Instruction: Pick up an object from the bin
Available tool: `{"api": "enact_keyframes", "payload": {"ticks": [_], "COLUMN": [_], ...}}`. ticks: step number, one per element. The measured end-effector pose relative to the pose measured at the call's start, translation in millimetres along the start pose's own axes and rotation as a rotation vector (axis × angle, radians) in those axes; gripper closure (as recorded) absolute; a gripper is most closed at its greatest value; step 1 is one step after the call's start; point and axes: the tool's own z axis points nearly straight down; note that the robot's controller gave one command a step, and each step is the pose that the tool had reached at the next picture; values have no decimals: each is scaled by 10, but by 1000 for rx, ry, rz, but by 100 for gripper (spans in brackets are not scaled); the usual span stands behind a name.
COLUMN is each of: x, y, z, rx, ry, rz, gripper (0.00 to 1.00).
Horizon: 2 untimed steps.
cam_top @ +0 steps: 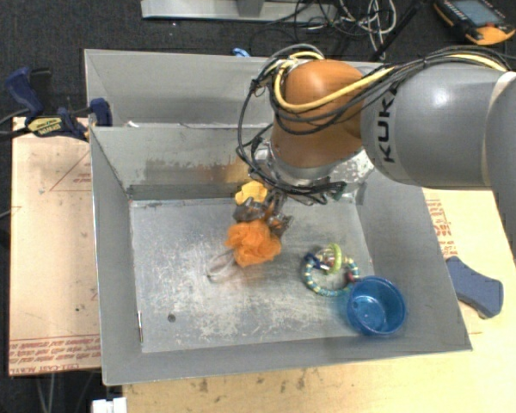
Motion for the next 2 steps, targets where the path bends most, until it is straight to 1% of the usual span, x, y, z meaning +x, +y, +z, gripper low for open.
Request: {"api": "enact_keyframes", "payload": {"ticks": [2], "x": [-4], "y": [-1], "z": [-83], "rx": [0], "ry": [0], "rz": [1], "gripper": [100]}}
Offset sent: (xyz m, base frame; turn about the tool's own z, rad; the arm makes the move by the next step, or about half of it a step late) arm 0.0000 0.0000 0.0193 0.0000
